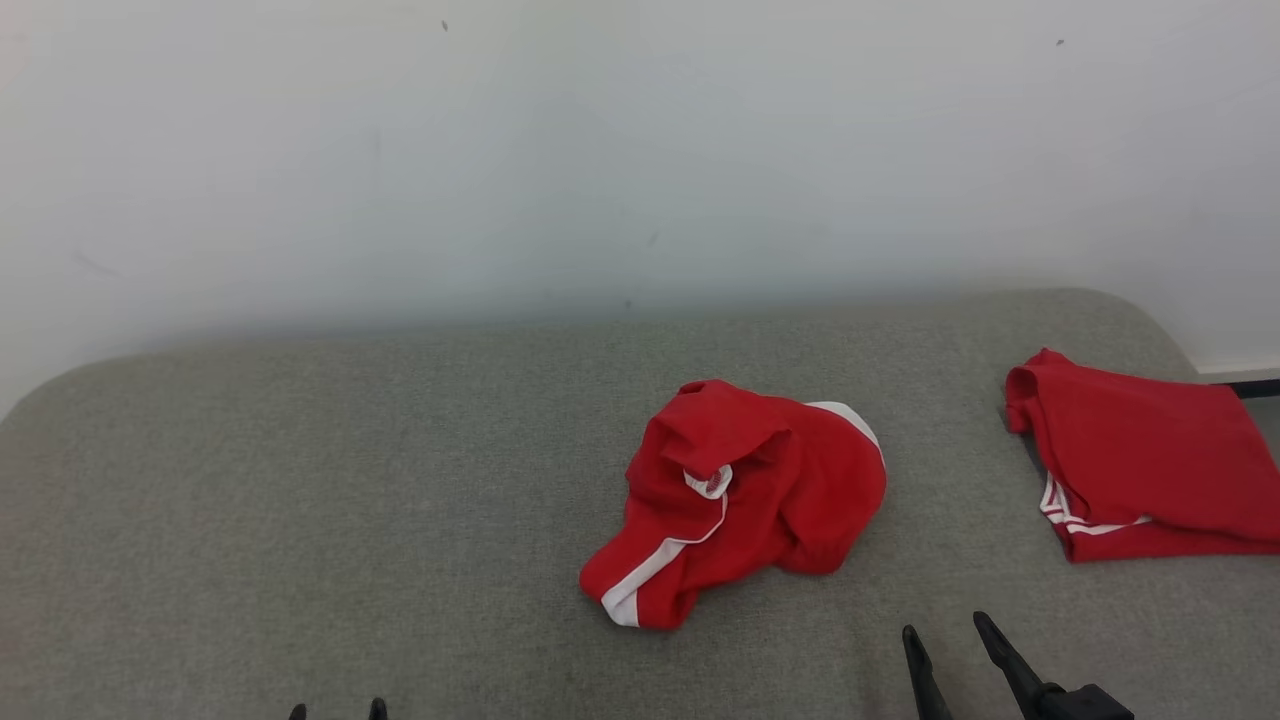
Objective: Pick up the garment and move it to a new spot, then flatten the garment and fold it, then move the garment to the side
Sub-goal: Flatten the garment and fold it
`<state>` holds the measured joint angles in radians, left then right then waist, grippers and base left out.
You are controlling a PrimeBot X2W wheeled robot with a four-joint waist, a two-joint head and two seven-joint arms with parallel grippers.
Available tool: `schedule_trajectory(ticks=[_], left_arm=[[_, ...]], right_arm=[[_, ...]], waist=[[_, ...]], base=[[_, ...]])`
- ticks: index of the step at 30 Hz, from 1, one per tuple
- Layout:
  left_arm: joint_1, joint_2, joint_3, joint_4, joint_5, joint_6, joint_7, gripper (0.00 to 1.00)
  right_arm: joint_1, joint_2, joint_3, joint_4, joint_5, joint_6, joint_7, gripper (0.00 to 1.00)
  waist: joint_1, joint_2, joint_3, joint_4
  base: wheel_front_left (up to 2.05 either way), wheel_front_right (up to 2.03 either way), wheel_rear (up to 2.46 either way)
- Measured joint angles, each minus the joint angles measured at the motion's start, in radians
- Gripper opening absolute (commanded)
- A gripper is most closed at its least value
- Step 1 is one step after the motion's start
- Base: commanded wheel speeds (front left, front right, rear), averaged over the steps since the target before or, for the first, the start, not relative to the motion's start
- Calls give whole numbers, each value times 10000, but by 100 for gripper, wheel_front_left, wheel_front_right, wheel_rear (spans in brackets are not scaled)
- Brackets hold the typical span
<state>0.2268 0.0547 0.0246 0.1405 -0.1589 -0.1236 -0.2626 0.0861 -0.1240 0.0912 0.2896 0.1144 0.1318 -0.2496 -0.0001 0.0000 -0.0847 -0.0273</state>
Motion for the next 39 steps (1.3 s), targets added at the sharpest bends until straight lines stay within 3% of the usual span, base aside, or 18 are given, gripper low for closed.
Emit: schedule_trajectory(ticks=[7,15,18,23,28,29,30,31,39], left_arm=[[-1208,-12,-963,924,-259,-13,0,100],[-3754,-33,-2502,2523,-31,-63,343,100],[-4994,-40,-2984,3179,633,297,698,100],[-6087,-33,-2890,3979,1035,1170,1471,100],[-6784,-2,-2775,4470,1080,1567,1730,100],[-6867,8,-2777,4543,1091,1597,1707,97],[-6929,12,-2746,4610,1080,1609,1661,15],[-6996,13,-2719,4654,1060,1682,1567,0],[-8262,-2,-3106,4508,849,1363,874,0]], right_arm=[[-267,-23,240,-46,23,0,35,100],[-465,-59,178,-46,75,0,27,100],[-515,-23,128,-4,86,0,-19,100],[-662,102,194,48,98,0,-59,100],[-707,167,247,138,146,0,-75,100],[-721,174,251,151,148,0,-77,100],[-736,184,249,173,150,0,-77,100],[-757,192,251,184,153,0,-86,100],[-818,209,288,249,159,0,-119,100]], waist=[[2,0,169,-742],[2,1,539,-1977],[3,1,763,-2597],[3,1,1044,-3294],[2,1,1335,-3838],[3,1,1395,-3920],[3,1,1456,-3989],[3,1,1517,-4048],[3,1,1707,-4026]], base=[[0,0,0],[0,0,0],[0,0,0],[0,0,0],[0,0,0],[0,0,0],[0,0,0],[0,0,0],[0,0,0]])
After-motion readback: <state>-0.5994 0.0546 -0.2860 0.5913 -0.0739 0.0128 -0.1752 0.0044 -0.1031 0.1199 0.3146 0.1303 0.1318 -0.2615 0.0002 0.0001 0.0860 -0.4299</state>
